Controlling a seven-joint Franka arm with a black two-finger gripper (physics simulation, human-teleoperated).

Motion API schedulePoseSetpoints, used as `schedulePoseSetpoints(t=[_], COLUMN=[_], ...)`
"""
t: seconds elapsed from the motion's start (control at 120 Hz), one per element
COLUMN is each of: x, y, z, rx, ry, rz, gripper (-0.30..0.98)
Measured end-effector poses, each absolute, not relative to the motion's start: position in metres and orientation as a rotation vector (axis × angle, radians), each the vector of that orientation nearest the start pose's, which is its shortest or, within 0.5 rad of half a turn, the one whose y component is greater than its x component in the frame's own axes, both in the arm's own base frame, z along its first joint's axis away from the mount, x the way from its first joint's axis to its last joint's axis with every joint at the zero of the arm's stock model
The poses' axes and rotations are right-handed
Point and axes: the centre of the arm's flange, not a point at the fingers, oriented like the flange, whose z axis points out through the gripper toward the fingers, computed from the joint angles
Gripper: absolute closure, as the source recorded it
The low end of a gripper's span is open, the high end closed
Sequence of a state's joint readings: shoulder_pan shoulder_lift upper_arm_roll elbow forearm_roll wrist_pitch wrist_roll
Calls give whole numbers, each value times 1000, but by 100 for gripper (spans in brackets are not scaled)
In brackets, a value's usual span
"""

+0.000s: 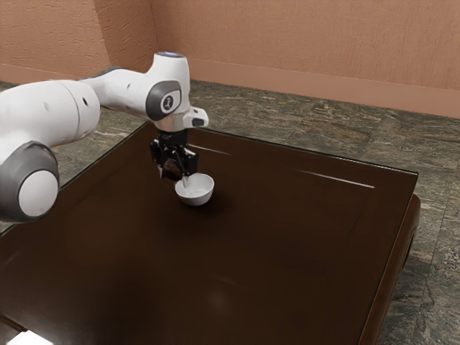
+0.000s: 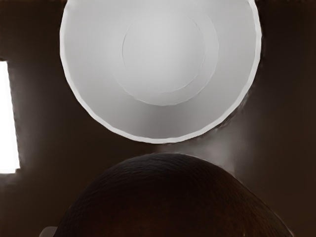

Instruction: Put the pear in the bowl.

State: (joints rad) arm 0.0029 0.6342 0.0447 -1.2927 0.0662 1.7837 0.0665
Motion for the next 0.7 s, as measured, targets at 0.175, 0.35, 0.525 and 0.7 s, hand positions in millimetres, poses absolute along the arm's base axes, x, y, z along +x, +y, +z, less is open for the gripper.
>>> schedulePoseSetpoints(t=[0.175, 0.35, 0.525, 0.7], x=[742, 753, 755, 756], y=[48, 41, 39, 38], z=[347, 326, 321, 324], rx=[-3061, -3088, -3099, -3102], ry=[117, 192, 245, 289], rz=[130, 85, 60, 42], gripper=[32, 33, 22, 10])
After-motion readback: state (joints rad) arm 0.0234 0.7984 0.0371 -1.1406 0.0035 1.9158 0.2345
